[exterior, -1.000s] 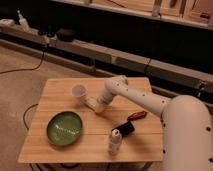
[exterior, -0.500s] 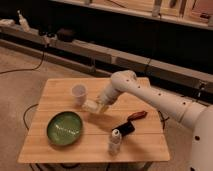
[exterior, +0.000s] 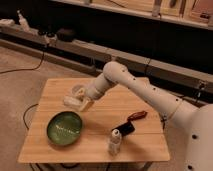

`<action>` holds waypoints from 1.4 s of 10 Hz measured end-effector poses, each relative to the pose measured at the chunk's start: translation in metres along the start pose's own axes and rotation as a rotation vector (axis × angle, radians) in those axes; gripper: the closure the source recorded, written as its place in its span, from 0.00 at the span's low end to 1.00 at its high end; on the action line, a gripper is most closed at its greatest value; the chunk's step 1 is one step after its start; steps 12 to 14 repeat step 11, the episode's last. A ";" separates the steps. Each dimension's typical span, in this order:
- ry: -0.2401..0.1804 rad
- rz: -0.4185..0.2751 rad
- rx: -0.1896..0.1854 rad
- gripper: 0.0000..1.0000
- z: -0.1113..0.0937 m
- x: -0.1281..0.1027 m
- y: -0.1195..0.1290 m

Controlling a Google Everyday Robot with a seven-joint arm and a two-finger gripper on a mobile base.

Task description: Place the white sponge in the ceramic bowl

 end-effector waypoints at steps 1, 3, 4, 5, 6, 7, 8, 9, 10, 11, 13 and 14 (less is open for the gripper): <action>-0.022 -0.024 -0.050 0.90 0.014 -0.005 0.006; 0.011 -0.097 -0.151 0.72 0.033 -0.003 0.019; 0.085 -0.145 -0.209 0.60 0.034 0.009 0.023; 0.142 -0.172 -0.250 0.50 0.033 0.019 0.024; 0.174 -0.183 -0.266 0.42 0.031 0.022 0.021; 0.189 -0.188 -0.275 0.35 0.032 0.022 0.018; 0.189 -0.186 -0.275 0.34 0.031 0.023 0.019; 0.190 -0.184 -0.273 0.34 0.030 0.024 0.019; 0.190 -0.186 -0.275 0.34 0.031 0.023 0.019; 0.189 -0.187 -0.276 0.34 0.032 0.023 0.019; 0.189 -0.187 -0.276 0.34 0.032 0.023 0.019; 0.189 -0.187 -0.276 0.34 0.032 0.023 0.019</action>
